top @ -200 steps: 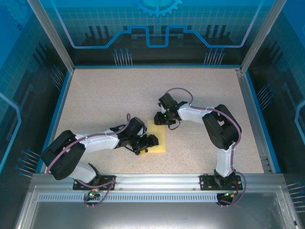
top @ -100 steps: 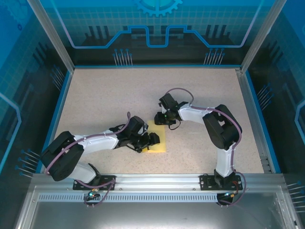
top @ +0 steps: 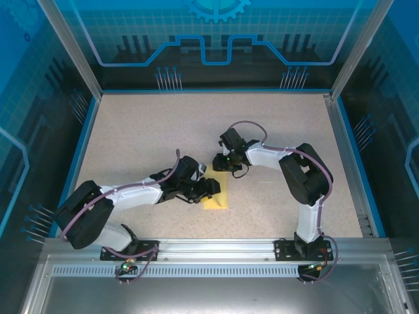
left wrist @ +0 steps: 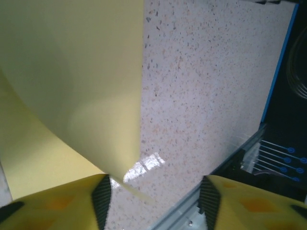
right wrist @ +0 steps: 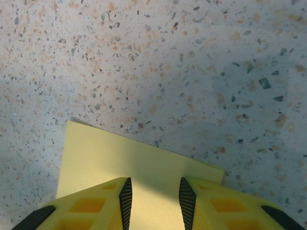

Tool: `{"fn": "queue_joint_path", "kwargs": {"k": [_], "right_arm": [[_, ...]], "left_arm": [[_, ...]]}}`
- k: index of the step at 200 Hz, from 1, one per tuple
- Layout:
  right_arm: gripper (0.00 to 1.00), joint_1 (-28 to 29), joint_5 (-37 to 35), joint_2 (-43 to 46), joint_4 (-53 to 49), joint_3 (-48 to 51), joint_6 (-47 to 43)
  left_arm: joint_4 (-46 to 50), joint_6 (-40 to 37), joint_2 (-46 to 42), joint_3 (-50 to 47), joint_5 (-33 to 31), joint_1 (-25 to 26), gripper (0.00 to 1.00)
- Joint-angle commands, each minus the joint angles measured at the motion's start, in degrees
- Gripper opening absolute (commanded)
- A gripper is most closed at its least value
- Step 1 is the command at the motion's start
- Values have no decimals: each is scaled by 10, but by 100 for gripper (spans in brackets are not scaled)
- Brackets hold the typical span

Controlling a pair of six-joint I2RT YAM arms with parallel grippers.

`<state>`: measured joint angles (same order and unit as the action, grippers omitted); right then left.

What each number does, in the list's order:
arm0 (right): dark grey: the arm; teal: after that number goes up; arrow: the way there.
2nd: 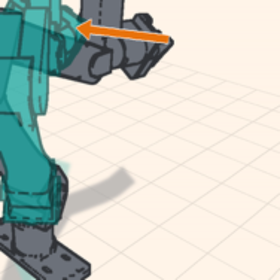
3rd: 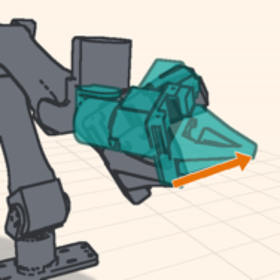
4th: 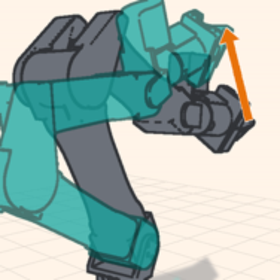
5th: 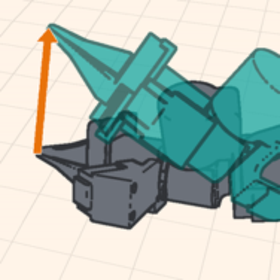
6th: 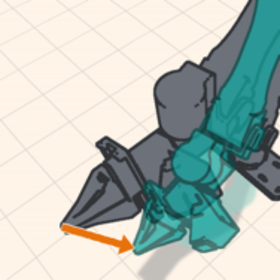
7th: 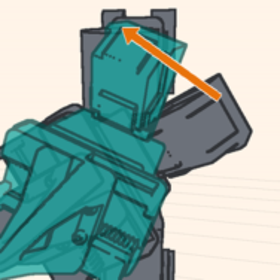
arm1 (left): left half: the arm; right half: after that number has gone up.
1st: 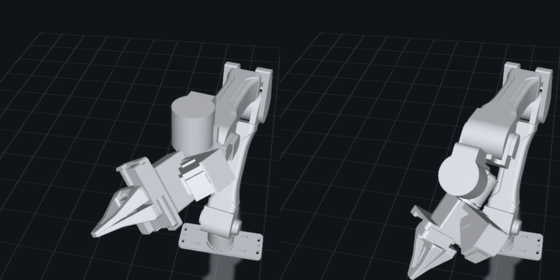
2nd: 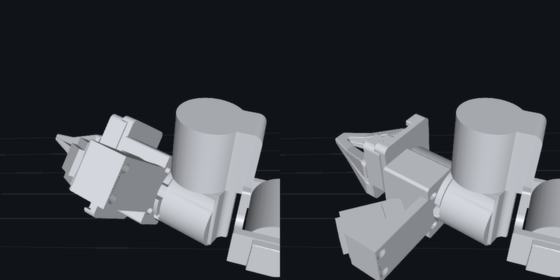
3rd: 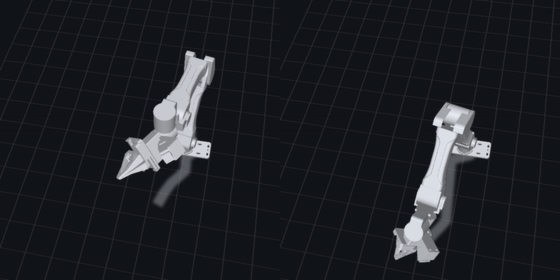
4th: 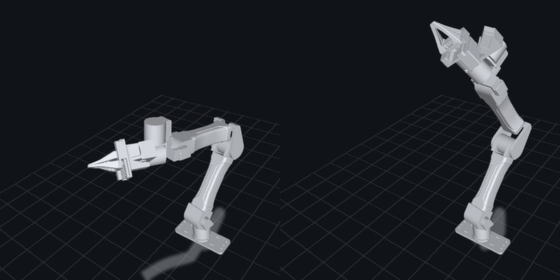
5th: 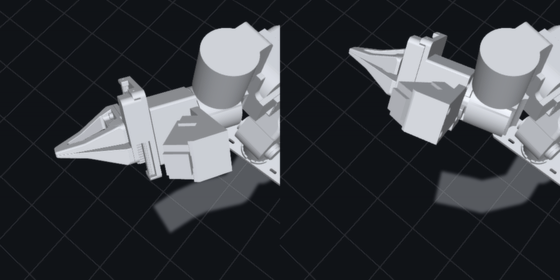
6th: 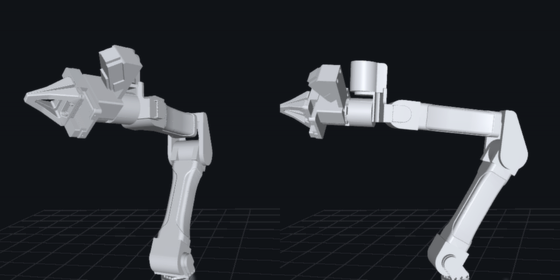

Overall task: Fold a paper plane with a square sheet of paper (pick it up from the middle)
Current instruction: Fold the triangle a second time at the center of the table.

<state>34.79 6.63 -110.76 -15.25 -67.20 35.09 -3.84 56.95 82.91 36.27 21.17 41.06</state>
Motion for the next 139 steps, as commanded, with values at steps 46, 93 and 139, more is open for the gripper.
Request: {"fn": "queue_joint_path", "kwargs": {"k": [46,93,139], "right_arm": [[35,-12,54,37,-4,29,8],[38,-27,83,131,38,85,7],[36,-29,127,200,60,188,-7]], "left_arm": [[-61,-20,48,20,-37,2,45],[-67,-17,68,13,-50,3,36],[-53,-20,66,13,-64,2,23]]}}
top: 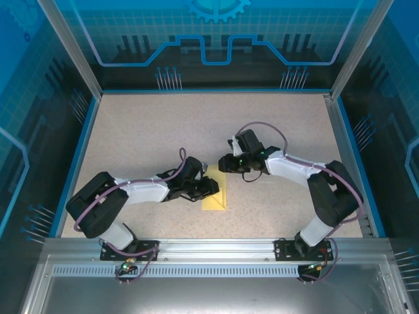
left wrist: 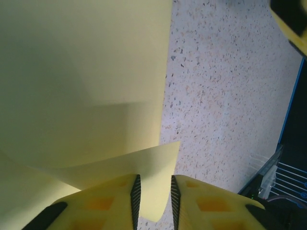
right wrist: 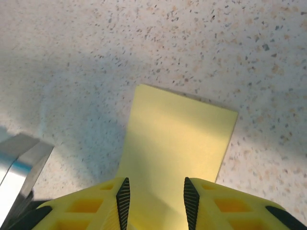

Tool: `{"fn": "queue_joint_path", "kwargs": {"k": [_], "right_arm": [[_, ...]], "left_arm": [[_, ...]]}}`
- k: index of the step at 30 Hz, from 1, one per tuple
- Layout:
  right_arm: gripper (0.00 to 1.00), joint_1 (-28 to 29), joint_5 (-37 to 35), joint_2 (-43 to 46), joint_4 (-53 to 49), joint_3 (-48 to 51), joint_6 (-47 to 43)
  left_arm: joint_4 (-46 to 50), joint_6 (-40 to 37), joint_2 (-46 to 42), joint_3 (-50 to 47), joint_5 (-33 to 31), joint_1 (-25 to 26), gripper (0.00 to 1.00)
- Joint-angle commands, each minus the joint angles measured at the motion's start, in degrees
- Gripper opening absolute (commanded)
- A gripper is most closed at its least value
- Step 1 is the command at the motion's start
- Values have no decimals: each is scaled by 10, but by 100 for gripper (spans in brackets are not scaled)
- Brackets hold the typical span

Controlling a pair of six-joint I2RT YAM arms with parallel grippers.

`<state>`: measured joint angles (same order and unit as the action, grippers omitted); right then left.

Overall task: Fold a paper plane with a square sheet of paper (pick it up from the middle)
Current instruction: Fold the triangle a second time at the center of the table.

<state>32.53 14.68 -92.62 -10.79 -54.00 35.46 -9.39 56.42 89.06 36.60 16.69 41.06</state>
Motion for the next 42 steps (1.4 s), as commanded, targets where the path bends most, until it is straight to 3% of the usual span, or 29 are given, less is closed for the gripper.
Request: {"fn": "queue_joint_path", "kwargs": {"k": [1,6,11,26,34,37,42], "right_arm": [[36,-6,50,21,16,59,-11],[32,0,109,37,56,108,-2],[29,11,116,25,59,113,0],[25,21,129,-20,67,100,-1],[16,22,152,-33,93,102,8],[17,20,156,-33,103,107,15],[27,19,164,-29,119,114,24]], "left_arm": [[3,-15,4,10,-19,2,23],[16,-20,4,11,-22,2,15],[19,-22,1,9,-25,3,11],[18,-22,-1,9,-25,2,9],[18,-24,-2,10,-23,3,8],[19,-24,-2,11,-24,3,8],[24,-25,-2,9,-26,2,6]]}}
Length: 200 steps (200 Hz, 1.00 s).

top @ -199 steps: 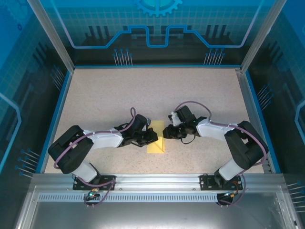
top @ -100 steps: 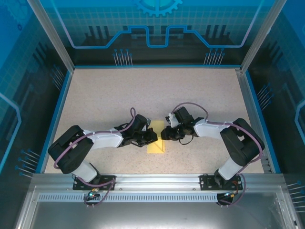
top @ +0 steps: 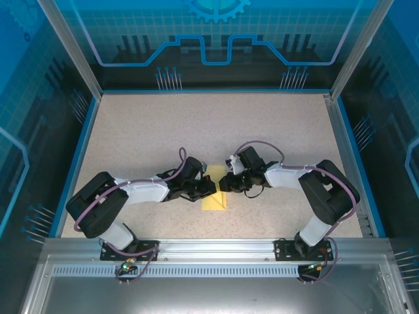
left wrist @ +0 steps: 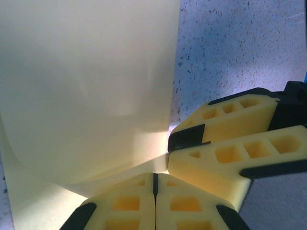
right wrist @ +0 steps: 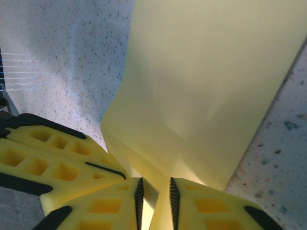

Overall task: Fold a paper plane with a square sheet of paper (pick it up from the middle)
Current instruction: Fold the triangle a second time at the center of the table.

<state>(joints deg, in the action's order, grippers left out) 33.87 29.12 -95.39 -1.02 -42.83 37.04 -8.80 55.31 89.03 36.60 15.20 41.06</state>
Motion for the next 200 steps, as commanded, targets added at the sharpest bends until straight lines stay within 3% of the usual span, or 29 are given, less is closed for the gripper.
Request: {"fn": "queue_joint_path", "kwargs": {"k": [1,25,130,200], "right_arm": [[28,5,20,0,22,4,9],[28,3,23,0,25,8,8],[8,4,24,-10,25,7,4],[2,3,-44,-2,-20,-4,-24]], "left_arm": [[18,-14,-2,9,-12,2,5],[21,-14,-4,7,-16,2,3],[24,-14,-15,7,-16,3,2],[24,-19,-25,16,-7,2,4]]}}
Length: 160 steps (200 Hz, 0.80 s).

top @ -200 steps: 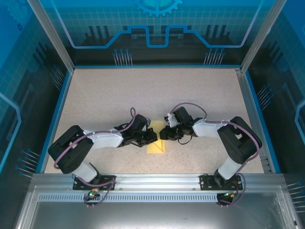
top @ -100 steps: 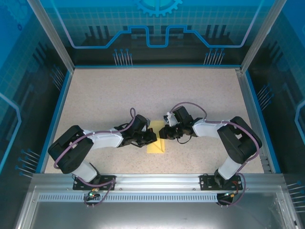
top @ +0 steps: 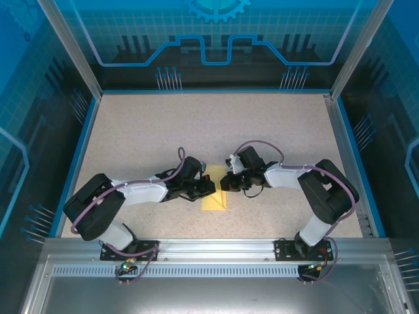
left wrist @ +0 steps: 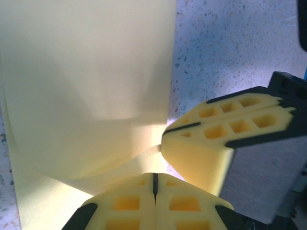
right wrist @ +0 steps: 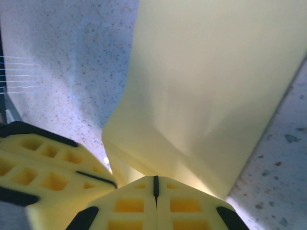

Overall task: Fold a paper plane with a square sheet of paper (pick it up from the middle)
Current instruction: Fold the triangle a second time at the center of the table.

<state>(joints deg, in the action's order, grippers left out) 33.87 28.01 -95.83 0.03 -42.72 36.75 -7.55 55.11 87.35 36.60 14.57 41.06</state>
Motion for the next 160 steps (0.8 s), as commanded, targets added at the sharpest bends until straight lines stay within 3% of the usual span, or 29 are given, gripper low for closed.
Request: {"fn": "queue_joint_path", "kwargs": {"k": [1,160], "right_arm": [[2,2,-34,2,-31,-5,-21],[2,-4,-78,-7,-53,-22,-31]], "left_arm": [[12,-17,-8,17,0,3,4],[-3,-17,50,38,15,3,4]]}}
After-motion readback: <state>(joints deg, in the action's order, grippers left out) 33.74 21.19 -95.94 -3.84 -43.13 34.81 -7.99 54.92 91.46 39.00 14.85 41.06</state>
